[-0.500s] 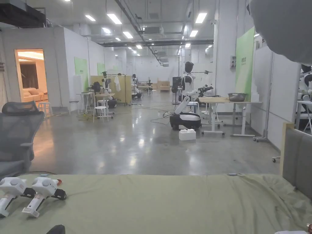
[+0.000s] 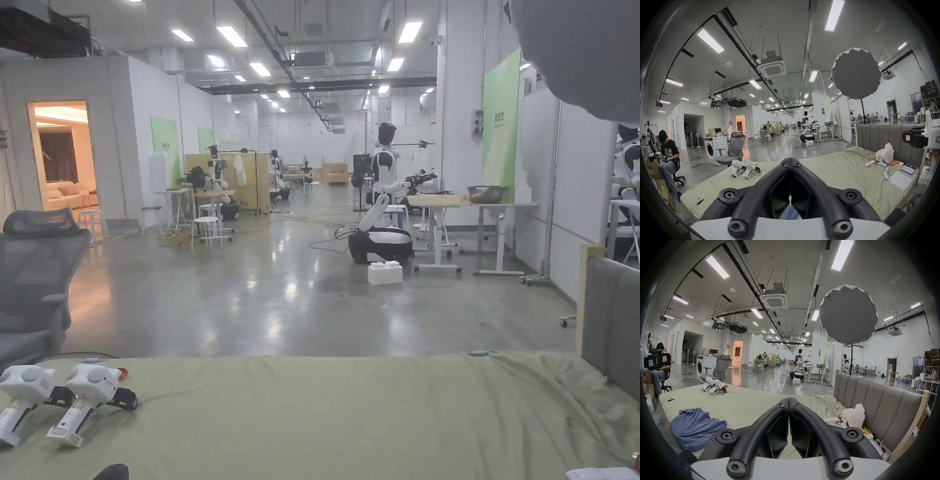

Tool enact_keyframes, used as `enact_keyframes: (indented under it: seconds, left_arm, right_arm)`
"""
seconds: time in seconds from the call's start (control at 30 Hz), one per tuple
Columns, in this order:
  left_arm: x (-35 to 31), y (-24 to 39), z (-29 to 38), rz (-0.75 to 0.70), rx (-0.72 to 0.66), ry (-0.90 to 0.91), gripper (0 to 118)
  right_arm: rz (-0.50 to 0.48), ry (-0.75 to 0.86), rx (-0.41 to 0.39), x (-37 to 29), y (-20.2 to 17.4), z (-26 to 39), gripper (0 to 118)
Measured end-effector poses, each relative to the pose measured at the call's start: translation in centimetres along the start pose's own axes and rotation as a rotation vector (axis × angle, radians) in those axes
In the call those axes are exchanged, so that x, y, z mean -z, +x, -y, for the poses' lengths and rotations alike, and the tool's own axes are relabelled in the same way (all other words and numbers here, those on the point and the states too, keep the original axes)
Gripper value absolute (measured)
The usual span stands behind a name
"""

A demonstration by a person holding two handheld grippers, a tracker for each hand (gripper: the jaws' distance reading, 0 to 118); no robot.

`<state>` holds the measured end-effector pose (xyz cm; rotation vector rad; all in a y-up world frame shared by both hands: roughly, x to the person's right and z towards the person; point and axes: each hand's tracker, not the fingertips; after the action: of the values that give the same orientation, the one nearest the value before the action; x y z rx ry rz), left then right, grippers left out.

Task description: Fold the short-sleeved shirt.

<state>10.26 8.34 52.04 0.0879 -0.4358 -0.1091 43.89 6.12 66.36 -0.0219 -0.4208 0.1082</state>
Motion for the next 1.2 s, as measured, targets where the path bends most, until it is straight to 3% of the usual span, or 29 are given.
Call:
enact_keyframes:
  seconds: [0.6, 0.77, 0.87, 0.97, 1.07, 1.13, 1.2]
  left_arm:
    - [-0.3, 0.3, 0.3, 0.018, -0.02, -0.012, 0]
    - [-0.4, 0.4, 0.3, 0.012, 0.013, -0.007, 0]
    - [-0.4, 1.6, 0.8, 0.0, 0.233, 0.002, 0]
    - [-0.4, 3.2, 3.2, -0.008, 0.631, -0.027, 0]
    - [-0.8, 4.4, 7.7, 0.027, 1.084, -0.083, 0]
    - [-1.5, 4.5, 10.8, 0.112, 1.308, -0.116, 0]
    - [-2.4, 4.8, 13.2, 0.18, 1.429, -0.144, 0]
  right_arm:
    - [-0.001, -0.008, 0.03, -0.2, 0.4, 0.3, 0]
    - [0.002, -0.007, 0.003, -0.3, 0.3, 0.2, 0]
    - [0.026, 0.001, -0.171, -0.5, -0.5, 0.1, 0]
    - [0.022, 0.013, -0.496, -0.8, -1.9, 0.9, 0]
    - [0.009, 0.015, -0.985, -1.1, -3.8, 3.5, 0]
    - [-0.053, 0.027, -1.309, -1.5, -4.5, 6.1, 0]
    - [-0.128, 0.033, -1.484, -2.0, -4.8, 8.1, 0]
